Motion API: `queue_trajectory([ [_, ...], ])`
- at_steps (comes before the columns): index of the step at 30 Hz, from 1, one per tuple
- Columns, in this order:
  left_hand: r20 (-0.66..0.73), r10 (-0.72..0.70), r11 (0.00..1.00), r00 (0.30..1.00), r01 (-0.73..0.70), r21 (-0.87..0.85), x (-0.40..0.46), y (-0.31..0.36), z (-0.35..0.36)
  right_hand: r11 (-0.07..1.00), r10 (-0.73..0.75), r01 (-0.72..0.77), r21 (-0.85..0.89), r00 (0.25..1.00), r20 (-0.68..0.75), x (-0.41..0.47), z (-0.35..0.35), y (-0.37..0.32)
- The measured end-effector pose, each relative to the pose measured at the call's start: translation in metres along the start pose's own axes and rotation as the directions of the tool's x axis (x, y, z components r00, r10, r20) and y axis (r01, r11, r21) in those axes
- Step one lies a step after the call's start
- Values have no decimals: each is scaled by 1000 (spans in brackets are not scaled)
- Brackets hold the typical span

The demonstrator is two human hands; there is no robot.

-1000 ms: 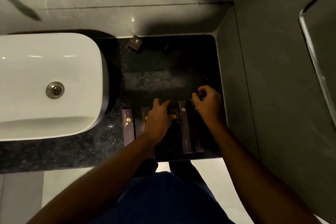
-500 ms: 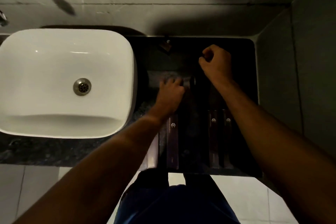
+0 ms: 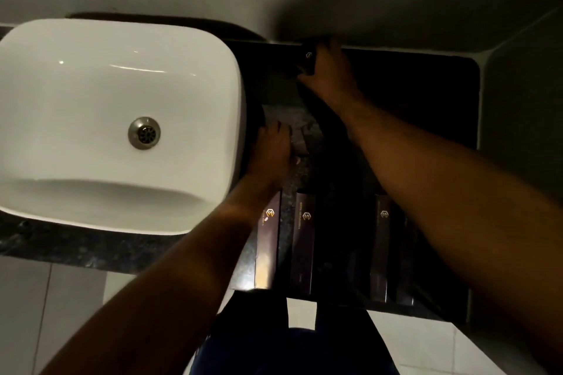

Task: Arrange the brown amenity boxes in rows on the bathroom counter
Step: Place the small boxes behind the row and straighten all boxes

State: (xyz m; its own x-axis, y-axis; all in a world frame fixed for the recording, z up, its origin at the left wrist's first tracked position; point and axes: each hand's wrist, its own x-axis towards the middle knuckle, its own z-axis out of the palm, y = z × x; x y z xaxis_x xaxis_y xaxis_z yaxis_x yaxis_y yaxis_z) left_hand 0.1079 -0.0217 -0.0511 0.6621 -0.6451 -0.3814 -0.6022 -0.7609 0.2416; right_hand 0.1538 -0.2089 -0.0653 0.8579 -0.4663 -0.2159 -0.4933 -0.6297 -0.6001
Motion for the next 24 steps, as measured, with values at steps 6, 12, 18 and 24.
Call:
queue_trajectory([
  [6, 67, 59, 998, 996, -58, -11, 2, -9, -10, 995, -56, 75, -64, 964, 259, -62, -14, 30],
  [12, 69, 70, 995, 995, -75, 70, 2, -7, -13, 995, -59, 80, -53, 946, 319, -138, 0, 44],
  [18, 54, 90, 992, 994, -94, 84, 1, -6, -15, 994, -68, 89, -62, 957, 280, -146, 9, 45],
  [24, 60, 55, 998, 997, -56, 26, -2, -8, -12, 996, -71, 84, -37, 957, 280, -146, 9, 46],
])
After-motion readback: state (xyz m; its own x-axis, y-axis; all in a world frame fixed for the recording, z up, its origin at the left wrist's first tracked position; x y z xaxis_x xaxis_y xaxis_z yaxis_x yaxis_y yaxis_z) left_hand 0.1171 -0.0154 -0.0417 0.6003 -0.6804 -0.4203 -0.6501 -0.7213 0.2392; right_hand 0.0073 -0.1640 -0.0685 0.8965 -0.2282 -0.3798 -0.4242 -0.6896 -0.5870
